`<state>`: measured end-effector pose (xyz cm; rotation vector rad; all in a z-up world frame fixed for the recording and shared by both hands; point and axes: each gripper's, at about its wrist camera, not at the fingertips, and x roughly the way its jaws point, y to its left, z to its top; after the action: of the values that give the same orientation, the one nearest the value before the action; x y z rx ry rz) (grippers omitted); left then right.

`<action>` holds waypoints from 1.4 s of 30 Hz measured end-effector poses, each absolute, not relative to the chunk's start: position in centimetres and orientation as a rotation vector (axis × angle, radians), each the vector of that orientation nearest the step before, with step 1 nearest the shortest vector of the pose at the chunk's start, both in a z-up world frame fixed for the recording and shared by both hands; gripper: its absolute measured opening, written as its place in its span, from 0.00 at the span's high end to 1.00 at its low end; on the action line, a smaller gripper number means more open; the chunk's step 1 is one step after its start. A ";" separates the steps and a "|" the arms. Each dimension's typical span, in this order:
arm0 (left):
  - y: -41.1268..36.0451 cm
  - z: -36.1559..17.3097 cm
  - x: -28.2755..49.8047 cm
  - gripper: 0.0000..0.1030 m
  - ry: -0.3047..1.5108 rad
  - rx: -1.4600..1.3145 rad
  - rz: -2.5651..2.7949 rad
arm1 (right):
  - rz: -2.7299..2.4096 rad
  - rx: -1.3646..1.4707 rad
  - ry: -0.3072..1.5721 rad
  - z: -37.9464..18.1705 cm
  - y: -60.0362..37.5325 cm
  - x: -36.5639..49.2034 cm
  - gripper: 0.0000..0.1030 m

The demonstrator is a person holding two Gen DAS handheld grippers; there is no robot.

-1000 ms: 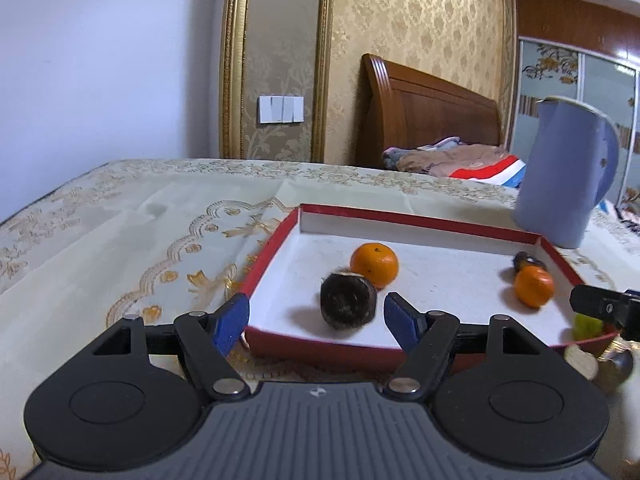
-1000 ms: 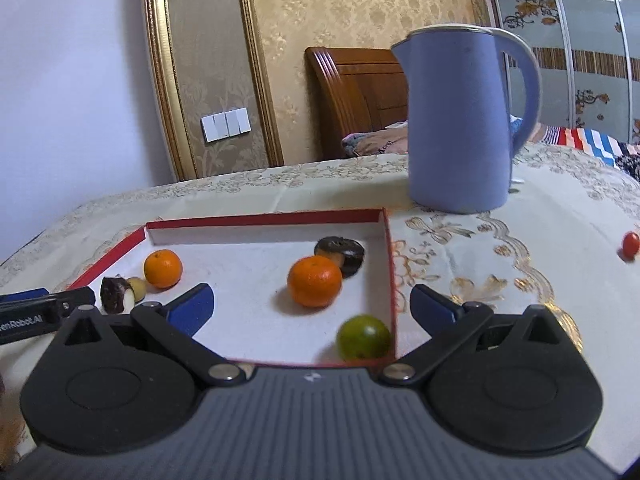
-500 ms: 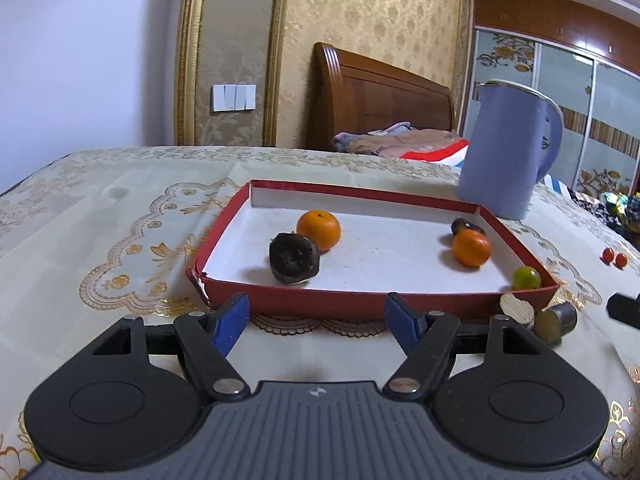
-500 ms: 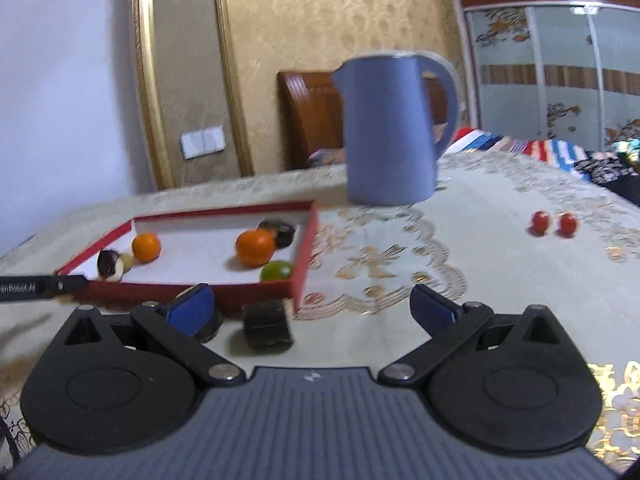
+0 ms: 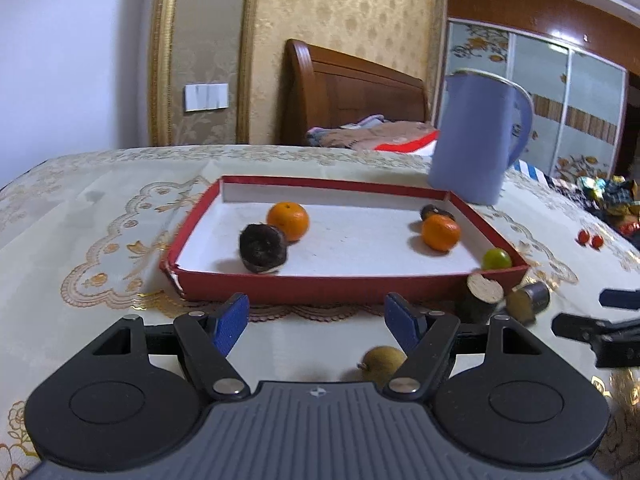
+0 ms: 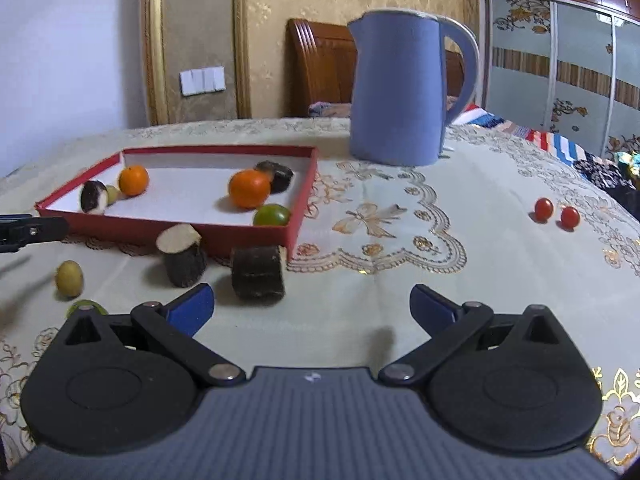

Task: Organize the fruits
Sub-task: 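Withdraw both tools from the tray toward the remaining fruits, then move the left tool to the brown pear-shaped fruit while the right tool approaches a dark cylindrical slice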

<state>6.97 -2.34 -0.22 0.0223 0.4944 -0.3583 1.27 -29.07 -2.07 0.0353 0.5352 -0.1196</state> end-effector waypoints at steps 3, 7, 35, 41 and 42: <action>-2.7 -0.4 6.7 0.28 0.508 0.026 -0.394 | -0.112 0.049 0.551 -2.2 -29.3 1.5 0.00; -3.4 -0.6 6.3 0.28 0.514 0.050 -0.398 | -0.106 0.061 0.534 -2.2 -29.4 1.2 0.00; -5.4 -2.4 7.3 0.26 0.638 0.142 -0.302 | -0.102 0.001 0.572 -2.2 -27.4 4.6 0.04; -5.2 -2.5 7.4 0.23 0.644 0.130 -0.296 | -0.093 -0.001 0.593 -2.3 -27.2 5.5 0.15; -5.2 -2.5 7.4 0.23 0.645 0.130 -0.296 | -0.095 0.005 0.592 -2.3 -27.3 5.6 0.17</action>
<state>7.43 -5.24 -2.46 0.1298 0.6448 -0.2961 5.57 -27.29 -2.30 0.0050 0.5916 -0.0952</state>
